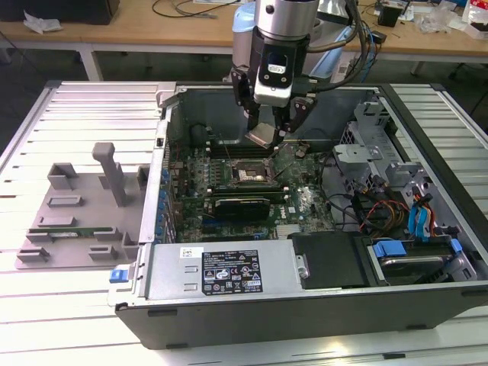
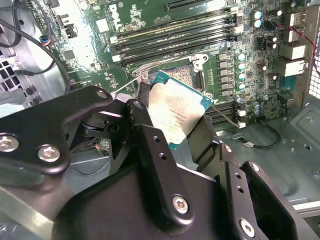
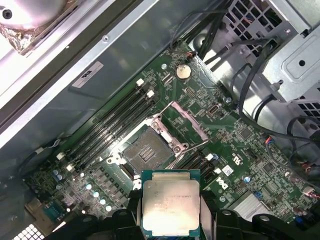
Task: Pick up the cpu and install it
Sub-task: 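Place the cpu into insertion slot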
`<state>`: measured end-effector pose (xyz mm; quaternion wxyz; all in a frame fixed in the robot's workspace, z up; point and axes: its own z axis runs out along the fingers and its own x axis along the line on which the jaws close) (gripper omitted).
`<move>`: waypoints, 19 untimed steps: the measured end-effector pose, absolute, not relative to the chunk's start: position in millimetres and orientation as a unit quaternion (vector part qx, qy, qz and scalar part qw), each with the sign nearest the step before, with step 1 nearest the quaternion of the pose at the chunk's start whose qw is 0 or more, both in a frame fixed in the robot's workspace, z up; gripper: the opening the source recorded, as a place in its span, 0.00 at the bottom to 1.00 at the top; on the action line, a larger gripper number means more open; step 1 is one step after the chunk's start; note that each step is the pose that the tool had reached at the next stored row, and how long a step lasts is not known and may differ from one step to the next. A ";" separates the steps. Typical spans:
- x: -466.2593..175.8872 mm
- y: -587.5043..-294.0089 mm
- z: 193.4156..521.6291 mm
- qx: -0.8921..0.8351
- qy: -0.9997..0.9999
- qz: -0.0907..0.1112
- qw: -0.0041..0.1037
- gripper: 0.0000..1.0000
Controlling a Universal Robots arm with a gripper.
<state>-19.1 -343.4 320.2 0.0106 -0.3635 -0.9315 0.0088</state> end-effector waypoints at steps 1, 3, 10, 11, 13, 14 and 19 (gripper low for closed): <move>-19.1 -343.4 320.2 -0.365 -0.931 0.009 0.011 0.55; -19.1 -343.4 320.2 -0.369 -0.929 0.009 0.011 0.55; -19.1 -343.4 320.1 -0.391 -0.920 0.009 0.011 0.55; -19.1 -343.4 320.1 -0.395 -0.919 0.009 0.011 0.55; -19.1 -343.4 320.0 -0.403 -0.915 0.009 0.011 0.55; -19.1 -343.4 320.0 -0.406 -0.914 0.009 0.011 0.55; -19.1 -343.4 319.8 -0.422 -0.906 0.009 0.011 0.55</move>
